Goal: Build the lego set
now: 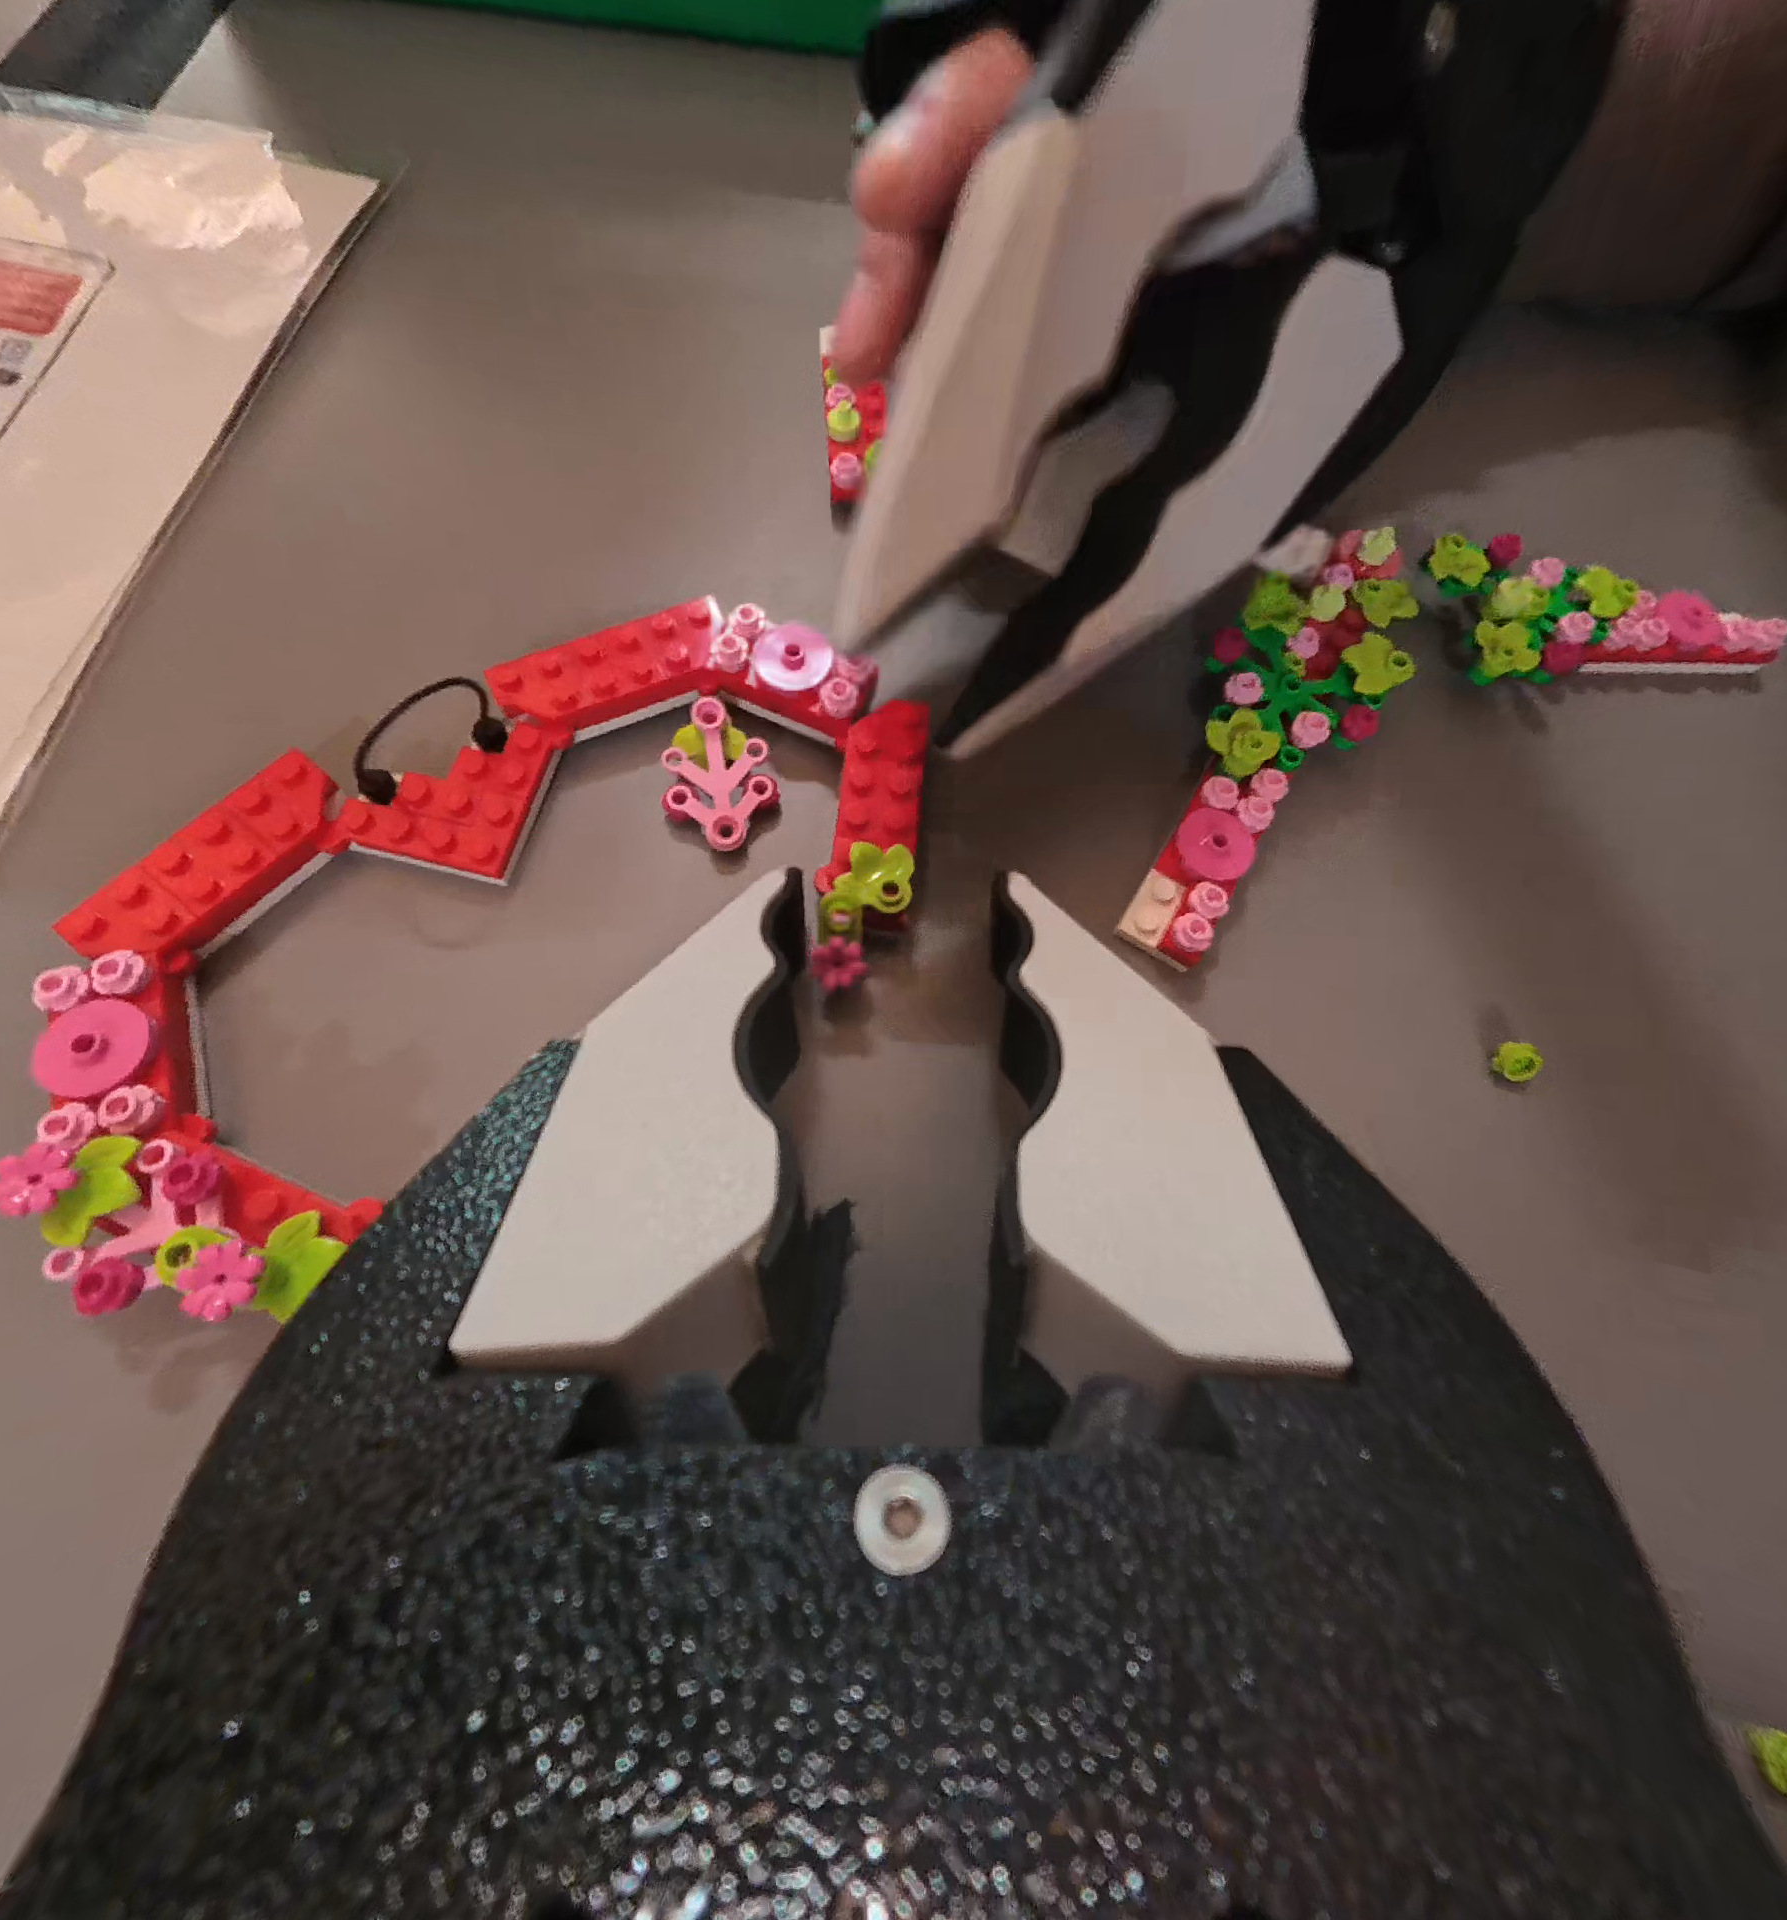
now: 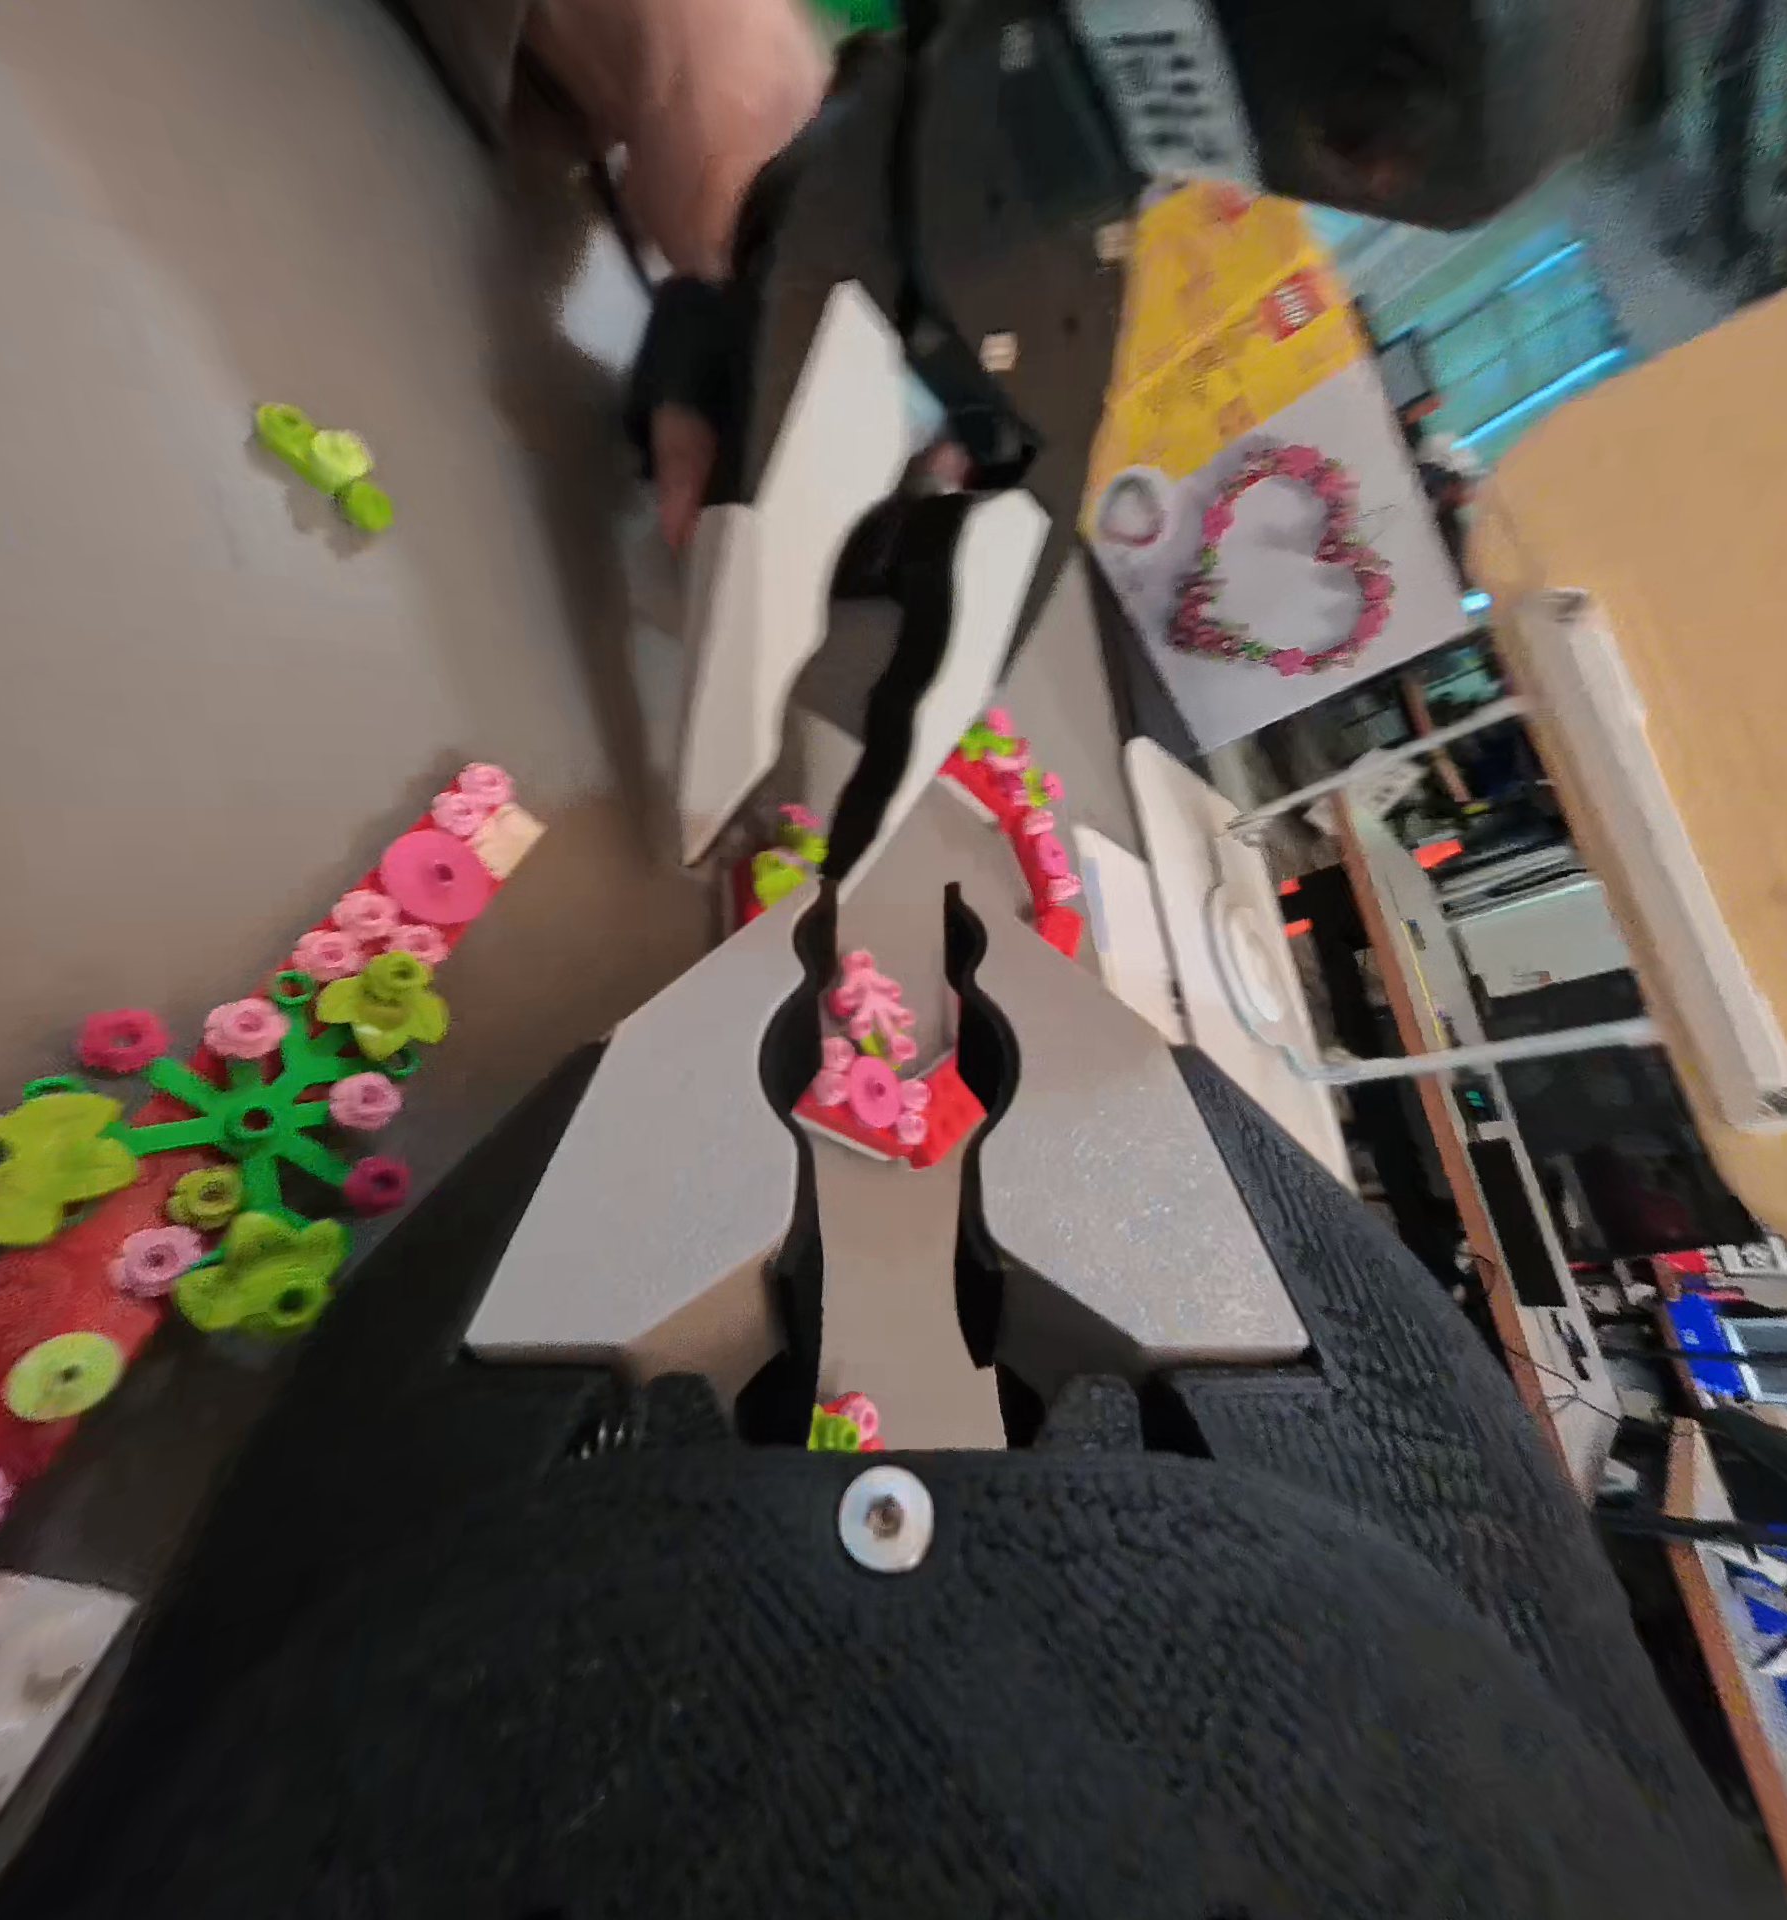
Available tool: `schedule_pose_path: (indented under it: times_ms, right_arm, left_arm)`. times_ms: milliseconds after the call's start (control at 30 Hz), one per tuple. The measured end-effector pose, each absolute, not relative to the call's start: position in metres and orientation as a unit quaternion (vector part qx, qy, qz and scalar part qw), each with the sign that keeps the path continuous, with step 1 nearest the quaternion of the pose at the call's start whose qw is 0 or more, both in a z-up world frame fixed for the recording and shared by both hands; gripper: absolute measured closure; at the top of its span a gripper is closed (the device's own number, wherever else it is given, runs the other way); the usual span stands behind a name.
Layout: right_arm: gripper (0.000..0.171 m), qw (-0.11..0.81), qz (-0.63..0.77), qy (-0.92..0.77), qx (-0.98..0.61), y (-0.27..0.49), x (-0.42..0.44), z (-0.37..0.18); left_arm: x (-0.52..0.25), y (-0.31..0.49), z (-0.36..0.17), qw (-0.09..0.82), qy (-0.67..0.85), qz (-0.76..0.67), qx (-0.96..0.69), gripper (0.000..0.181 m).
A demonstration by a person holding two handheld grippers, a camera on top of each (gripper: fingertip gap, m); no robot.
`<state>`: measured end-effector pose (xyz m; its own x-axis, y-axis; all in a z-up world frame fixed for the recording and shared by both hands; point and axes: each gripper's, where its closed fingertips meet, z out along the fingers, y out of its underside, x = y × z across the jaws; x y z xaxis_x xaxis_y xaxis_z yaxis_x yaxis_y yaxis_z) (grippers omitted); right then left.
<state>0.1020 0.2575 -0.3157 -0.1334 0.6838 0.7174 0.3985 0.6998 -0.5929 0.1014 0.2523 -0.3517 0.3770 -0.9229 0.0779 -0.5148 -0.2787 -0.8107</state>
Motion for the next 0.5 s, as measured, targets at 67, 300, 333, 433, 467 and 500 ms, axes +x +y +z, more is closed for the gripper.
schedule_pose_path:
  times_ms: [67, 300, 333, 433, 467, 500]
  right_arm:
    - [0.15, 0.602, 0.15, -0.695, -0.363, 0.269, 0.106, -0.297]
    - [0.143, 0.741, 0.157, -0.543, -0.363, 0.312, 0.134, -0.249]
    - [0.142, 0.743, 0.16, -0.534, -0.37, 0.317, 0.135, -0.248]
    - [0.141, 0.747, 0.166, -0.515, -0.387, 0.327, 0.139, -0.247]
    - [0.141, 0.748, 0.166, -0.509, -0.393, 0.33, 0.14, -0.247]
    - [0.14, 0.749, 0.164, -0.502, -0.4, 0.334, 0.142, -0.247]
  left_arm:
    - [0.103, 0.25, -0.348, 0.374, 0.499, -0.274, -0.732, 0.146]
    - [0.103, 0.267, -0.307, 0.553, 0.481, -0.212, -0.647, 0.12]
    - [0.099, 0.272, -0.297, 0.593, 0.465, -0.192, -0.629, 0.116]
    - [0.076, 0.285, -0.264, 0.694, 0.399, -0.129, -0.585, 0.114]
    - [0.068, 0.288, -0.255, 0.717, 0.375, -0.117, -0.576, 0.113]
    - [0.06, 0.29, -0.247, 0.735, 0.35, -0.113, -0.57, 0.11]
